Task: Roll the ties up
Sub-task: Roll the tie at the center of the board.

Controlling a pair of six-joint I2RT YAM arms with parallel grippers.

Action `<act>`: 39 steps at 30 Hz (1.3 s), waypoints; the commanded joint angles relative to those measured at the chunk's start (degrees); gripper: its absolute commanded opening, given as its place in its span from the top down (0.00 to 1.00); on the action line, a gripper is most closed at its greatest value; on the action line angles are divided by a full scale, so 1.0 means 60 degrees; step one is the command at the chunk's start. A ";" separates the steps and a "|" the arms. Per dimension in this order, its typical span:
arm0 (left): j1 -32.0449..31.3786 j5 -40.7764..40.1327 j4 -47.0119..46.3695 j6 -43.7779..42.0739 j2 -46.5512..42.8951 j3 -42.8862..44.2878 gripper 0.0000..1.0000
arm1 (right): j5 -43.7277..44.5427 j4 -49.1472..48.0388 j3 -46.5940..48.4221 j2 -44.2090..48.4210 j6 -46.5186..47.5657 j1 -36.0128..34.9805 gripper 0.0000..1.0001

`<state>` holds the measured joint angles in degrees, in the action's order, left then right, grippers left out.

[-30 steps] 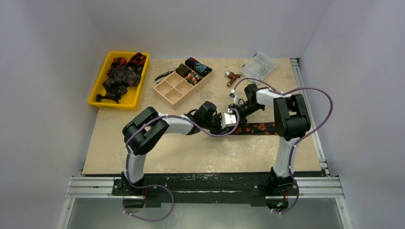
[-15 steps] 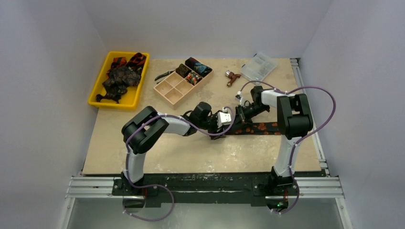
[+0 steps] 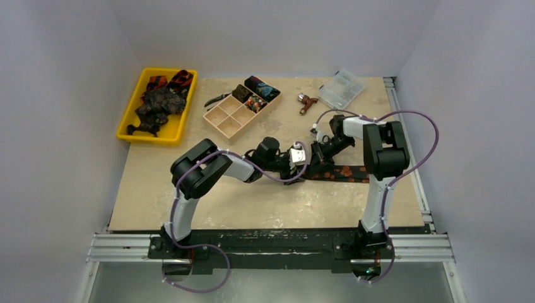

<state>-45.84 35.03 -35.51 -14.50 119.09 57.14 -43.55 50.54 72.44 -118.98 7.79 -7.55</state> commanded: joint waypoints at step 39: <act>-0.0062 -0.1694 0.4219 -0.0815 -0.0899 -0.0318 0.84 | -0.0922 0.0405 0.0410 0.1089 0.1283 -0.0514 0.42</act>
<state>-46.33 32.14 -24.40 -20.25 111.85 53.19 -46.15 56.66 76.18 -117.45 14.41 -10.92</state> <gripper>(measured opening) 0.366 0.528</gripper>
